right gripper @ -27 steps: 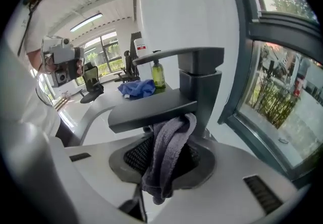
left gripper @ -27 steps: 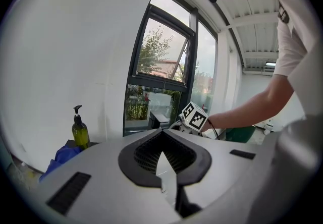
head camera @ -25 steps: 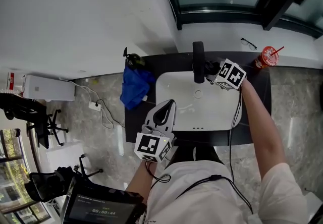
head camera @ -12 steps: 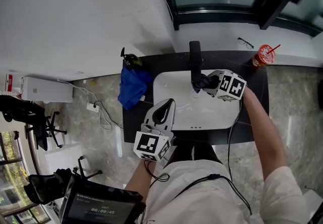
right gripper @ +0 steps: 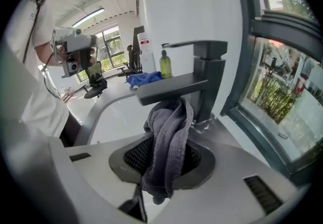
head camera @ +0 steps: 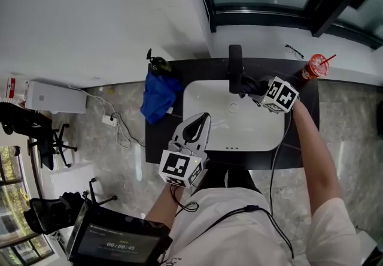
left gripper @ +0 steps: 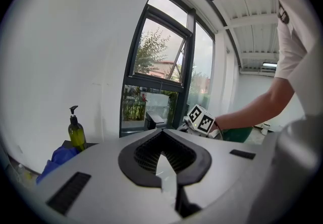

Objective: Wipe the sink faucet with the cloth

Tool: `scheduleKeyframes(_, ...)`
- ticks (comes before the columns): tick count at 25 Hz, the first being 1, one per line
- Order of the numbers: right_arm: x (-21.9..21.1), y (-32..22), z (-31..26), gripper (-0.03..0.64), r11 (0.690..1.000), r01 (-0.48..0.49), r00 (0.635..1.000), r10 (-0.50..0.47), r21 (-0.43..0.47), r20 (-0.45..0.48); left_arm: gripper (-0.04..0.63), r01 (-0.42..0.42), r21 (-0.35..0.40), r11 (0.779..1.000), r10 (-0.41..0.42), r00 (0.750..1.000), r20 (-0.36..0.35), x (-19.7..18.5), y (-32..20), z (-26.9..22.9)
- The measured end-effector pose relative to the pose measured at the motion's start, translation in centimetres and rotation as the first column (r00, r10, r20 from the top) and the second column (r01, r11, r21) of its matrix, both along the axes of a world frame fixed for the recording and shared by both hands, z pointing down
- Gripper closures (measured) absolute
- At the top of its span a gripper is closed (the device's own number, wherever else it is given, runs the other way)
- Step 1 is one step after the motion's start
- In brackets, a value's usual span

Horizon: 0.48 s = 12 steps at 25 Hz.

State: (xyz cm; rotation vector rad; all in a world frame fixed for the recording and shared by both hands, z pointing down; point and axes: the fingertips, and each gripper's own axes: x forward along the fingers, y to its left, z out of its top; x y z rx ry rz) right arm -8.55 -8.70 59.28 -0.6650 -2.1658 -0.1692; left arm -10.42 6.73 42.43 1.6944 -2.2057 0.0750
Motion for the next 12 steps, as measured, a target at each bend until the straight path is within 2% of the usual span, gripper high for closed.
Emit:
scheduleKeyframes(5,-3.5,-2.5,-1.2,0.518,0.994,-0.103,0.992,0.1,0.039,0.074,0.603,0.004,0.004,1.0,-0.004,1.0,0.007,-0.2,0.0,-0.2)
scheduleKeyframes(12,-4.9,-2.2,-0.9,0.518,0.989,-0.15,0.985,0.151,-0.011,0.08,0.603,0.011,-0.008,1.0,-0.011,1.0,-0.002,-0.1,0.5,0.2)
